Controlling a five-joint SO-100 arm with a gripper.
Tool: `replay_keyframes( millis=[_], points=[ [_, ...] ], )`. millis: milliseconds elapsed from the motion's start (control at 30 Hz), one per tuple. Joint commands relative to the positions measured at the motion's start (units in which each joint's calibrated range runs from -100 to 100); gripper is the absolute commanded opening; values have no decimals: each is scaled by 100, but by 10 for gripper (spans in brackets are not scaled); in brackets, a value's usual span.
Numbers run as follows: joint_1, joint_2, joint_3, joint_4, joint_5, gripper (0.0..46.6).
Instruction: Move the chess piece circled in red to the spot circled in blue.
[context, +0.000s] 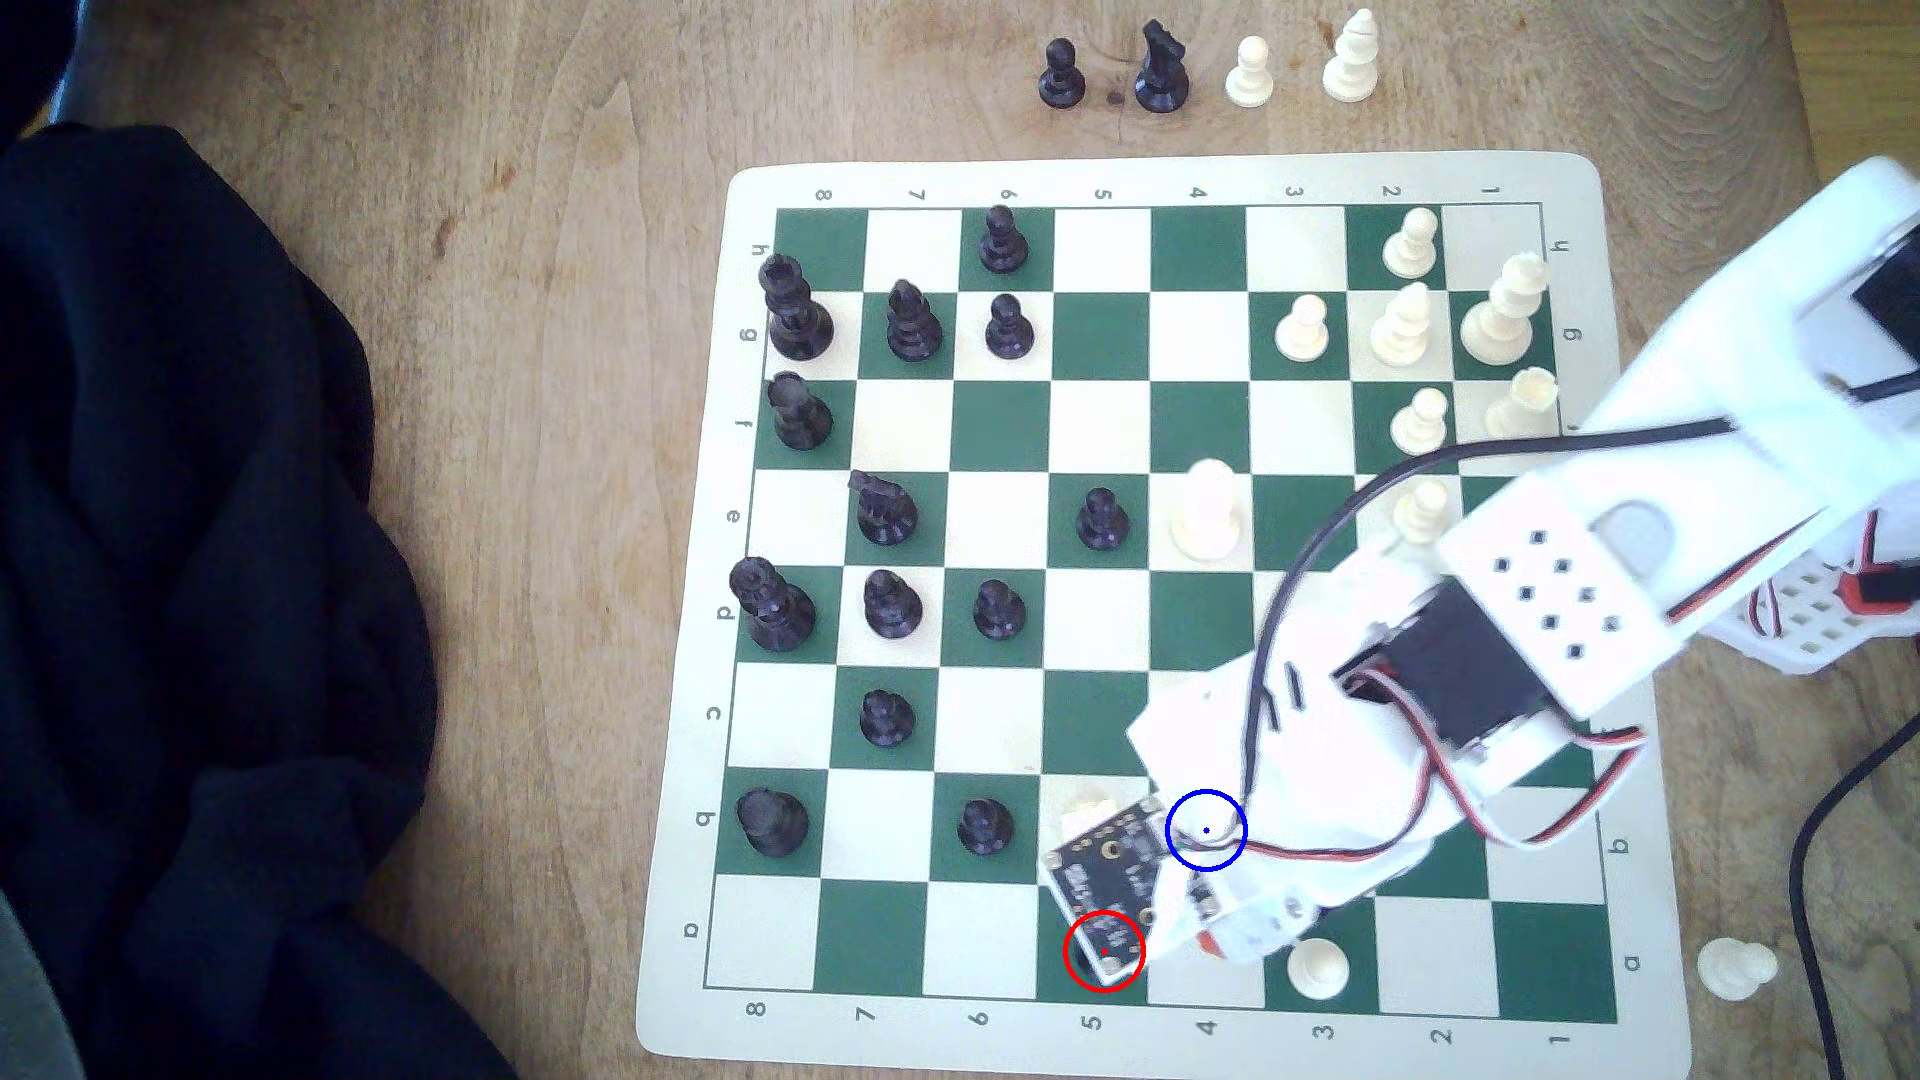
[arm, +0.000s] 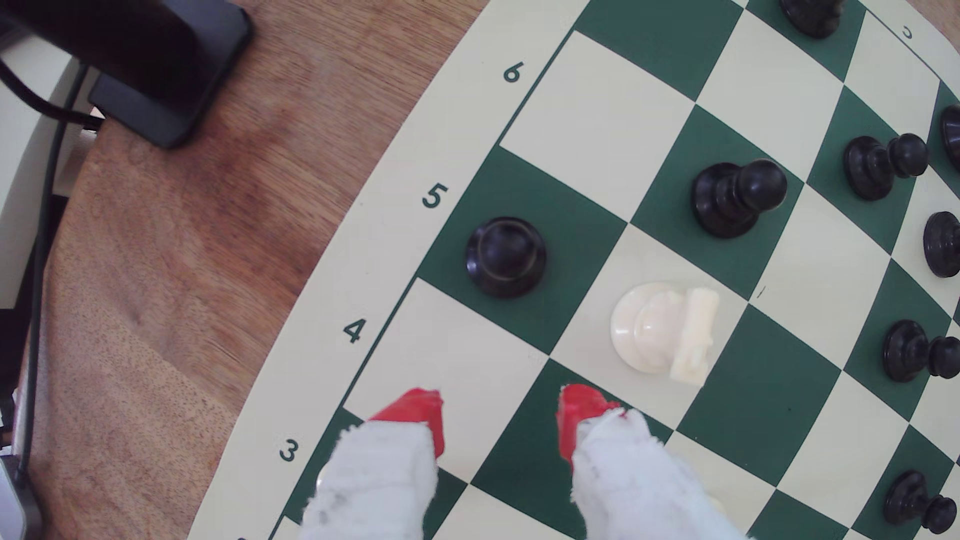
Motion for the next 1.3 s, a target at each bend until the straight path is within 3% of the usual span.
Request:
replay_keyframes(
  millis=[0, 1267],
  points=[
    [11, 211, -745, -135, 15, 122],
    [51, 1612, -2142, -299, 10, 113]
  ],
)
